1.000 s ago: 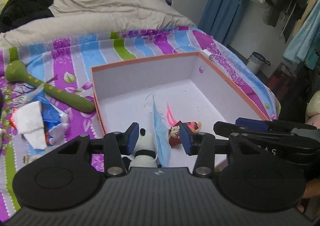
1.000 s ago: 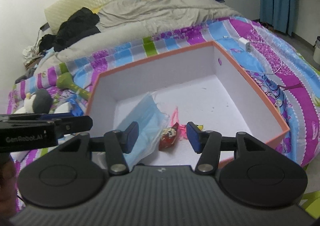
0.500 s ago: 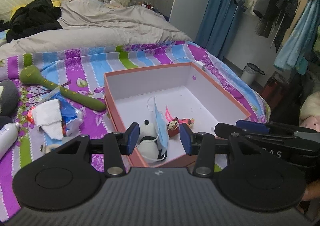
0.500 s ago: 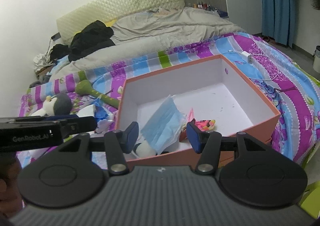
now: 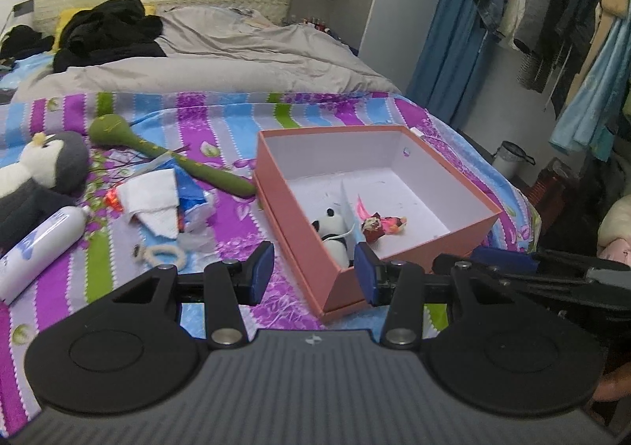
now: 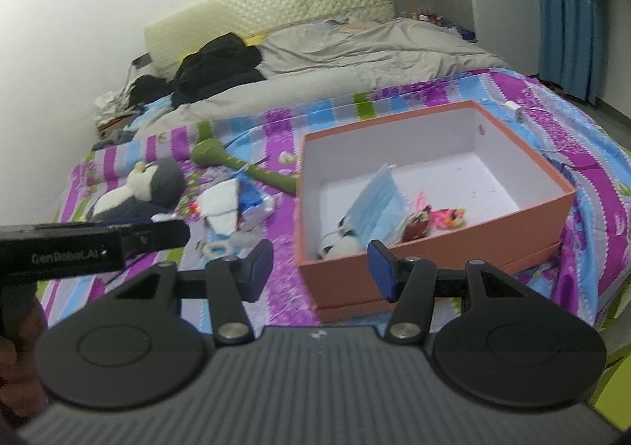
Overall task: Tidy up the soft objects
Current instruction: 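Withdraw both open tools from the pink box back over the bed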
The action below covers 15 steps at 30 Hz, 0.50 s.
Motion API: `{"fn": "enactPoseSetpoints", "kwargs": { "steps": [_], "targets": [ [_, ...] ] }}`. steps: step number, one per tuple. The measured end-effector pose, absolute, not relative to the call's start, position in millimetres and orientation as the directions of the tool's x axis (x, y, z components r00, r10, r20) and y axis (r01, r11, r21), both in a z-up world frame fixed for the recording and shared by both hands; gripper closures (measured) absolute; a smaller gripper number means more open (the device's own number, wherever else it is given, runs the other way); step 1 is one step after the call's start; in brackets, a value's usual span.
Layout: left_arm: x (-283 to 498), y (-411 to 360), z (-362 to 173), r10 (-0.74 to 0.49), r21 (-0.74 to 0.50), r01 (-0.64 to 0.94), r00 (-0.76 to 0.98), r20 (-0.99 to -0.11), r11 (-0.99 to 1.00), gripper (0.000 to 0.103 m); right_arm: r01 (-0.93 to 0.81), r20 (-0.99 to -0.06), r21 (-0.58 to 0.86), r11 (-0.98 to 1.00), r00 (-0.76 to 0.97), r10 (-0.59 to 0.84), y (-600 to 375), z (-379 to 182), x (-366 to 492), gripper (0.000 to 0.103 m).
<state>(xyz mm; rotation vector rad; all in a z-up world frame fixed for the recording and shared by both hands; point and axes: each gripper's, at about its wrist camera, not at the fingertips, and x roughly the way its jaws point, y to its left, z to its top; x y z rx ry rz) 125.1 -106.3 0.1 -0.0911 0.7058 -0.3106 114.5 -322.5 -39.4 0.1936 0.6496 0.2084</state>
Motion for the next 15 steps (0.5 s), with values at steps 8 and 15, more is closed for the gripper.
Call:
{"fn": "enactPoseSetpoints", "kwargs": {
  "steps": [8,15],
  "targets": [
    [86,-70,-5,-0.268,-0.195,0.187,0.744,-0.612,0.963,0.052,-0.209,-0.583,0.228,0.951,0.753,0.305,-287,-44,89,0.047],
    [55,-36,-21,-0.233,-0.212,0.126,0.752,-0.617,0.969,0.052,-0.260,-0.579,0.234,0.937,0.737,0.349,-258,-51,75,0.047]
  ]
}}
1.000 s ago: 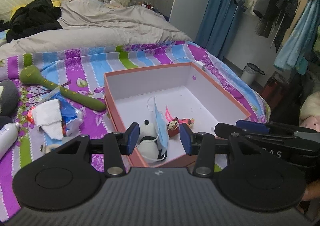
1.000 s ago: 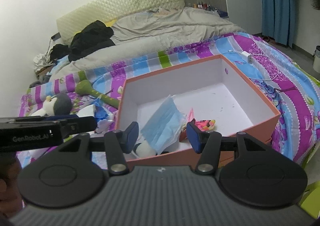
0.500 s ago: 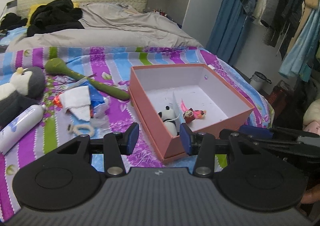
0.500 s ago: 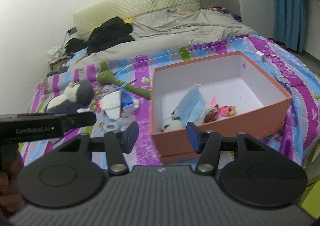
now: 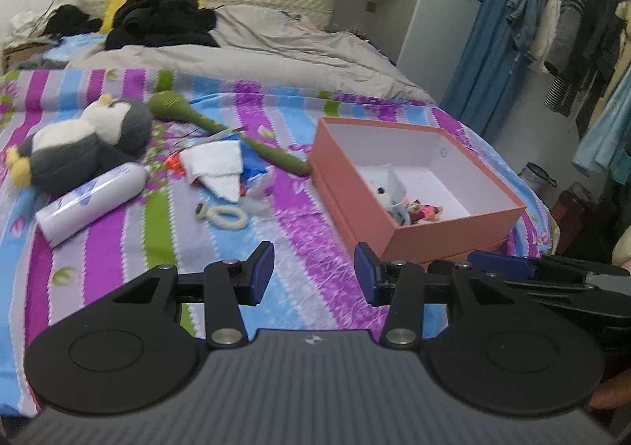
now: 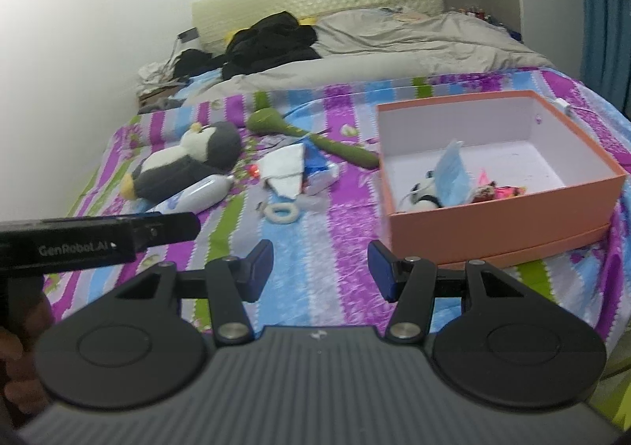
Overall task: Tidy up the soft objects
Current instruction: 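Withdraw both open tools from the pink box back over the bed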
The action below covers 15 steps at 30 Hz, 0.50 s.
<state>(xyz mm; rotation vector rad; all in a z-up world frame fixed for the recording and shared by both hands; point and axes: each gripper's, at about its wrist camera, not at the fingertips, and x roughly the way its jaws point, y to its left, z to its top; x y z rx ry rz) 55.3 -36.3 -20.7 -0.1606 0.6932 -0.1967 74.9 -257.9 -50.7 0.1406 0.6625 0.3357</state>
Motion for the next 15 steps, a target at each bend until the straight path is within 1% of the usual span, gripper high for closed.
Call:
{"fn": "enactPoseSetpoints", "kwargs": {
  "steps": [4,15],
  "targets": [
    [49,-21,-36,-0.209,-0.221,0.084,0.745,-0.633,0.972,0.052,-0.290,-0.581,0.208,0.934,0.731,0.357,-241,-59,68,0.047],
    [57,0,-65,-0.176,-0.216,0.042,0.737,-0.652,0.975,0.052,-0.318,-0.608,0.243,0.916,0.686,0.400,-225,-88,75,0.047]
  ]
}}
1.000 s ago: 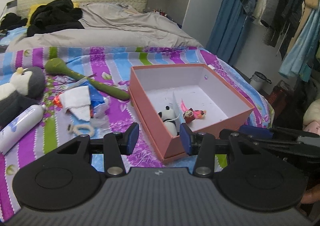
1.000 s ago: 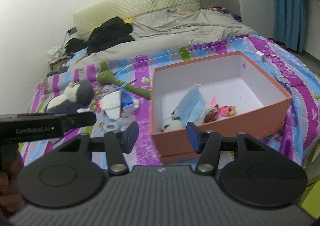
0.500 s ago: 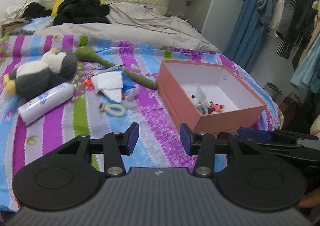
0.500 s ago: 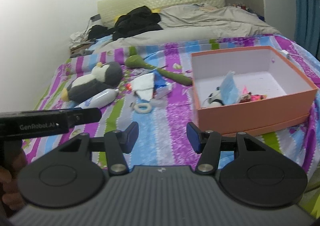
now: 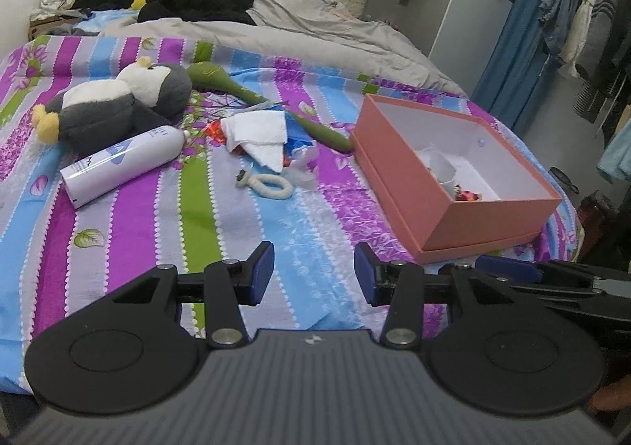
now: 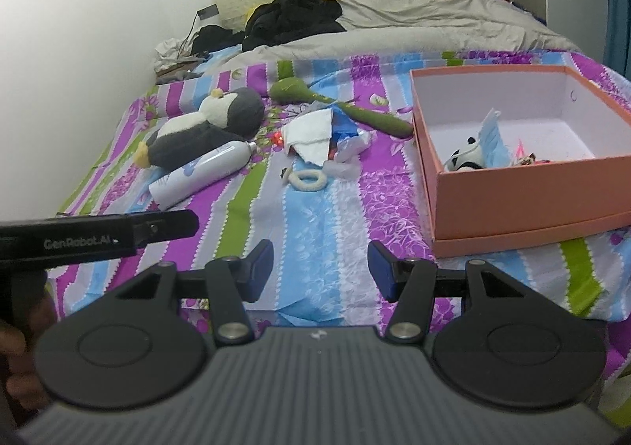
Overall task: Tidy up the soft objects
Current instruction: 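Withdraw both open tools from the pink box back over the bed, then move the left tool to the white fuzzy ring while the right tool approaches the clear plastic piece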
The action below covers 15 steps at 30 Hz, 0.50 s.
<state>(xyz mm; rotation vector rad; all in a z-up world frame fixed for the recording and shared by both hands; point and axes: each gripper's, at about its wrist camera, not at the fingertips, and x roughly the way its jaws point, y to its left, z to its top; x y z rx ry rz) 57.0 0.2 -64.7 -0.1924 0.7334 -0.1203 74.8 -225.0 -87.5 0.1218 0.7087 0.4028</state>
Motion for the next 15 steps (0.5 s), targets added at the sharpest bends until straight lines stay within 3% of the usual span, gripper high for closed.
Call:
{"fn": "enactPoseSetpoints", "kwargs": {
  "steps": [15],
  "targets": [
    [121,37,-111,-0.139,-0.230,-0.024,0.737,-0.662,0.973,0.052,-0.367,-0.615,0.223,0.903,0.666,0.422,-192,-121,114,0.047]
  ]
}}
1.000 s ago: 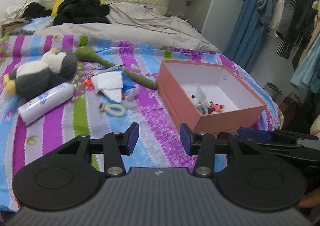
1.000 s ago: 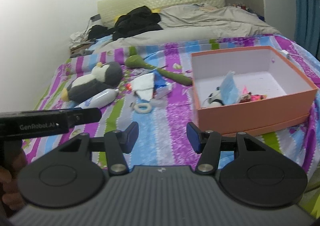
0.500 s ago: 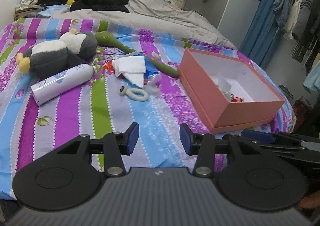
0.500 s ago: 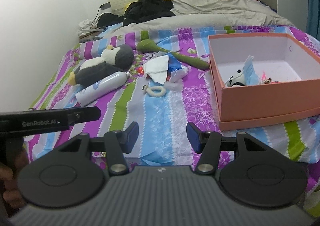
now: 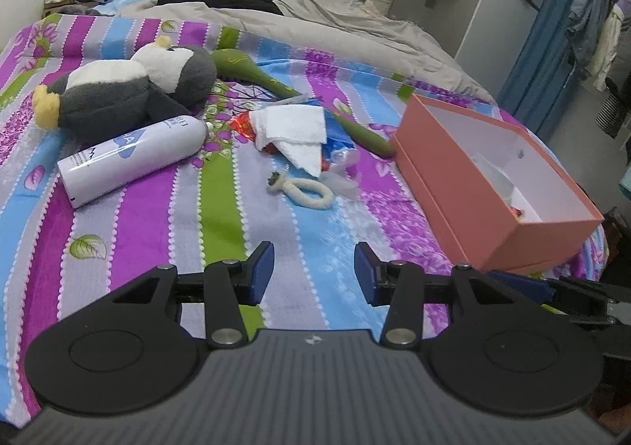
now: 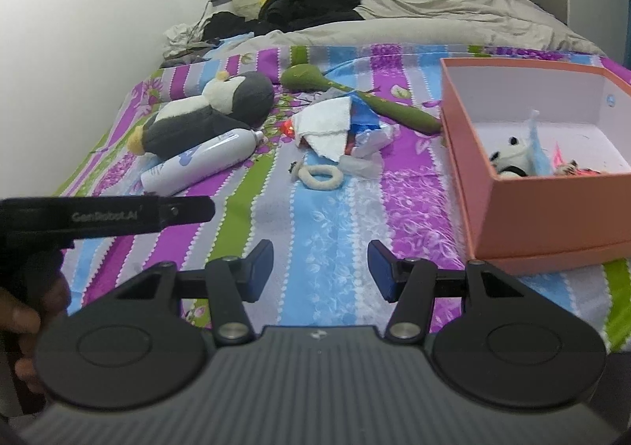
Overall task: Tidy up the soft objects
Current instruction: 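Move the left tool to the white fuzzy ring while the right tool approaches the clear plastic piece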
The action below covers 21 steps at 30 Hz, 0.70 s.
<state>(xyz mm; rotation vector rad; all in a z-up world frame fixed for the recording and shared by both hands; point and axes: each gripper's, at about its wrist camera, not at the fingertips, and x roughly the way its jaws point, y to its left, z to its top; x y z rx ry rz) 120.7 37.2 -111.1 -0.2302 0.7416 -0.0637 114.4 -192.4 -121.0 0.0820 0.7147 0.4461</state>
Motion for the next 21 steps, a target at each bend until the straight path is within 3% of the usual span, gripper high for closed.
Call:
{"fn": "enactPoseSetpoints", "kwargs": {
  "steps": [21],
  "targets": [
    [208,71,-169,-0.105,-0.214,-0.056,0.736,-0.669,0.975,0.052,-0.377,-0.573,0.153,0.914,0.719,0.393,-150,-169,191,0.047]
  ]
}}
